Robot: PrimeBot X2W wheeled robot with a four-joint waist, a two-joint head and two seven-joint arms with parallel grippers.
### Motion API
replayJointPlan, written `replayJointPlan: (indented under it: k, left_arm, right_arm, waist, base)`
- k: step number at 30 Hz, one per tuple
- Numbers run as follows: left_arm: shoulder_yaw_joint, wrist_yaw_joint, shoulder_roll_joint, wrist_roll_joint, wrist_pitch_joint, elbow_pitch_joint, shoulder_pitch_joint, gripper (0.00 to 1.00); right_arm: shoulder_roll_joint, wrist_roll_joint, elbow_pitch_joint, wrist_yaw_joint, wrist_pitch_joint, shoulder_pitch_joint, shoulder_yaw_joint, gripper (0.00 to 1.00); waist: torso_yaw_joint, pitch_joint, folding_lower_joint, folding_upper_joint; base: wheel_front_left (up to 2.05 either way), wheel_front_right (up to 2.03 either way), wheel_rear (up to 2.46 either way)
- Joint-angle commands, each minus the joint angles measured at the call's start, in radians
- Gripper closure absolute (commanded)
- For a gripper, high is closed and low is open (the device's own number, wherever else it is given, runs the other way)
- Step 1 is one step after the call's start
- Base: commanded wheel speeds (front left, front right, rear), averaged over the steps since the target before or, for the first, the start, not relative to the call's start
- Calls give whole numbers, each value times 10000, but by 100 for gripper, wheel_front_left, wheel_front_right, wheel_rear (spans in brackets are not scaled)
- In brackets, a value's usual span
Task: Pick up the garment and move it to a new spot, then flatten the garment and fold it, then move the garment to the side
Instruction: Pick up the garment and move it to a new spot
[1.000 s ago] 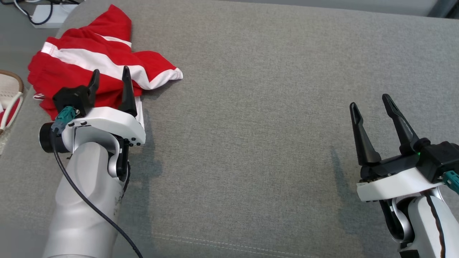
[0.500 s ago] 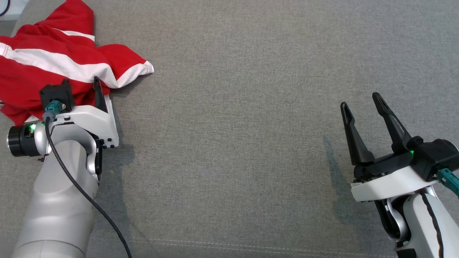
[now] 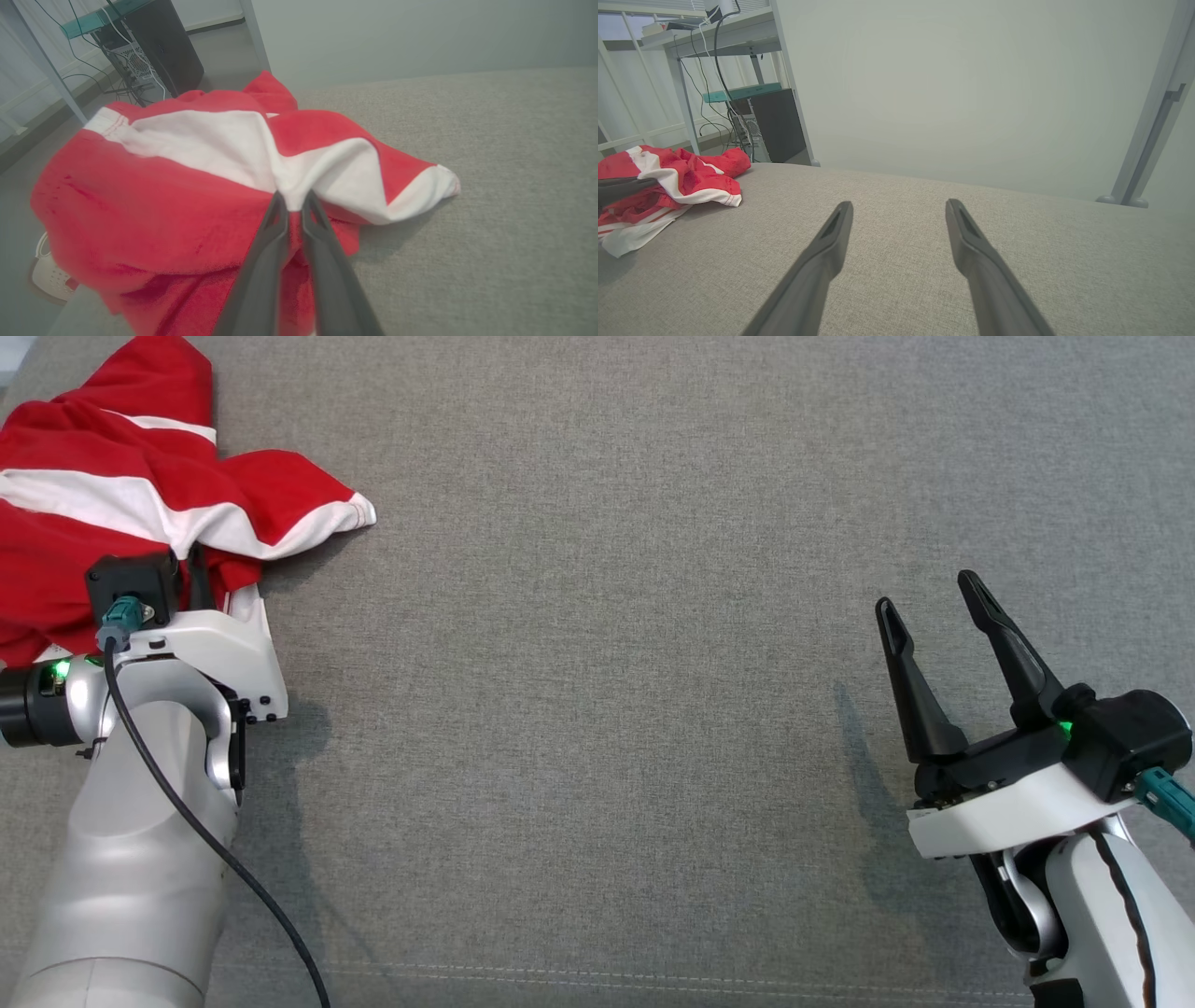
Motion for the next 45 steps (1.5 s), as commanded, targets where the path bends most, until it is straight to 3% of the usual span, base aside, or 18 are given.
replayJointPlan:
  k: [1,13,22,38,45]
  left_arm:
    - [234,-33,544,-63,-103,-327,-288,100]
    - [521,-364,607,-315,-103,-1786,387,100]
    - [583,-721,322,-451,-103,-2909,713,100]
    - [-248,-1060,-756,-604,-103,-4643,1410,100]
    - [-1307,-964,-1040,-1098,-58,-4858,1281,100]
  right_arm:
    - [-65,111,-318,71,-132,-211,232,0]
    - [194,201,-232,71,-132,-102,111,0]
    - [457,226,-176,71,-132,233,-59,0]
    - [802,231,-184,71,-132,832,-352,0]
    - [836,212,-171,71,-132,1029,-370,0]
  waist:
    - [-14,6,0,0]
    - [-95,-523,0,0]
    - [-283,-1263,0,0]
    - [-1323,-2454,0,0]
    - [-2085,-2762,0,0]
  base:
    - [0,0,0]
    - [0,0,0]
    - [0,0,0]
    - [0,0,0]
    - [0,0,0]
